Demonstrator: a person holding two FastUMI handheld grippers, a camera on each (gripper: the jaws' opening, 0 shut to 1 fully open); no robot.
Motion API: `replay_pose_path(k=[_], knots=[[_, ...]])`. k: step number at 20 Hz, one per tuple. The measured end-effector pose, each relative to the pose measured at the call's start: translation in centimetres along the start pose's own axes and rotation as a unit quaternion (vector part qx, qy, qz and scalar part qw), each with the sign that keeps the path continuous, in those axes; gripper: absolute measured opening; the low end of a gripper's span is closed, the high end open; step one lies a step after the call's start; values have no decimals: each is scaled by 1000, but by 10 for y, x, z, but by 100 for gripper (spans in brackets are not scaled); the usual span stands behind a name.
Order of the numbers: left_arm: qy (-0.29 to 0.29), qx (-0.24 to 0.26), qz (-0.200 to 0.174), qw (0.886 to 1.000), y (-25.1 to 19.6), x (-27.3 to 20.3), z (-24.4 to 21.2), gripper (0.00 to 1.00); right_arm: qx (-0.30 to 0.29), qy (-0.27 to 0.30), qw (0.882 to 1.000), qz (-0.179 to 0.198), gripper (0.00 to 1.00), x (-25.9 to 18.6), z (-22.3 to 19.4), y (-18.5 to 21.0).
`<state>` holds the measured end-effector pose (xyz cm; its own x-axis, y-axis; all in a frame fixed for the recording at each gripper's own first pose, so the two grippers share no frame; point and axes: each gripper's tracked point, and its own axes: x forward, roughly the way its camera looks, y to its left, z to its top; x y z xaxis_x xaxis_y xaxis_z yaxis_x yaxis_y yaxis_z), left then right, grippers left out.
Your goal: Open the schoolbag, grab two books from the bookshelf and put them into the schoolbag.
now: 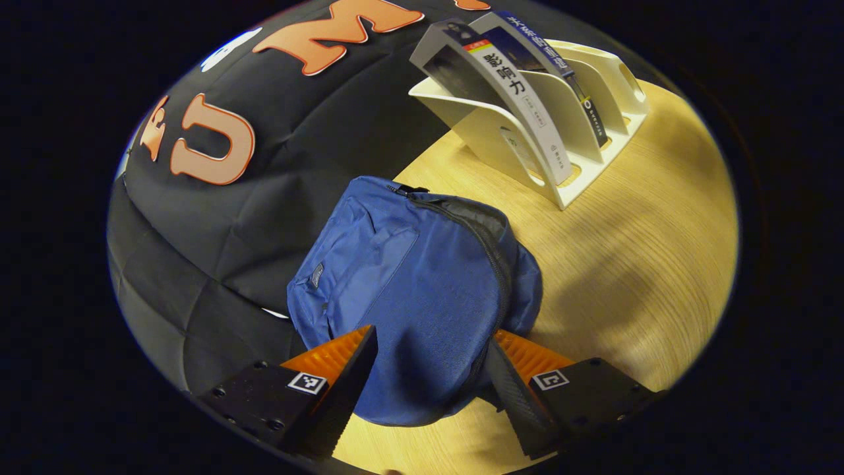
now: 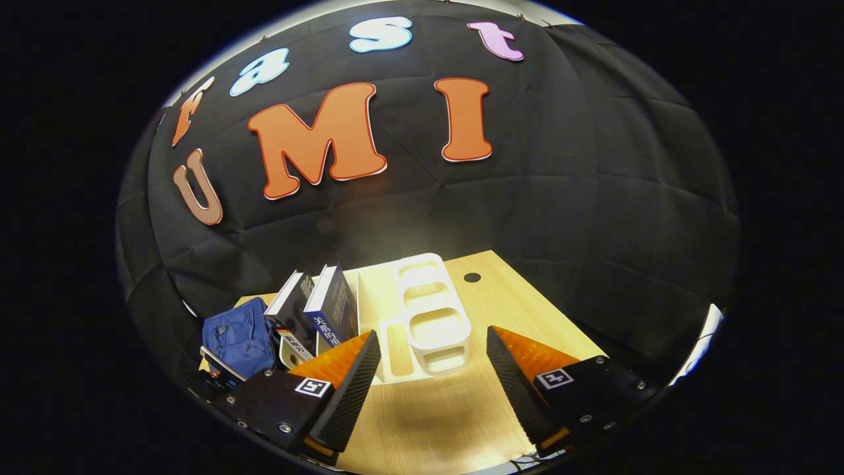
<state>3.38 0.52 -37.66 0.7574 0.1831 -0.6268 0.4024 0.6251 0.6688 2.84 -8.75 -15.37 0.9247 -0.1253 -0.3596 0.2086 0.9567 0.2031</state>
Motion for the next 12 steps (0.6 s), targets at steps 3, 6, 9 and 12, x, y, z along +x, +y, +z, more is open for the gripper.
replay_pose_path(k=[3, 6, 9, 12], knots=[[-1, 12, -23, 1000, 0, 1, 3, 96, -2, 4, 1000, 2, 97, 1, -3, 1], [-10, 31, -25, 999, 3, -2, 9, 69, 2, 4, 1000, 3, 97, 2, -2, 3], [-1, 39, -10, 999, 12, -4, 11, 22, 1, 1, 1000, 7, 97, 2, -1, 6], [27, 39, -78, 996, -1, 0, 9, 2, -2, -4, 1000, 9, 97, 2, 1, 7]])
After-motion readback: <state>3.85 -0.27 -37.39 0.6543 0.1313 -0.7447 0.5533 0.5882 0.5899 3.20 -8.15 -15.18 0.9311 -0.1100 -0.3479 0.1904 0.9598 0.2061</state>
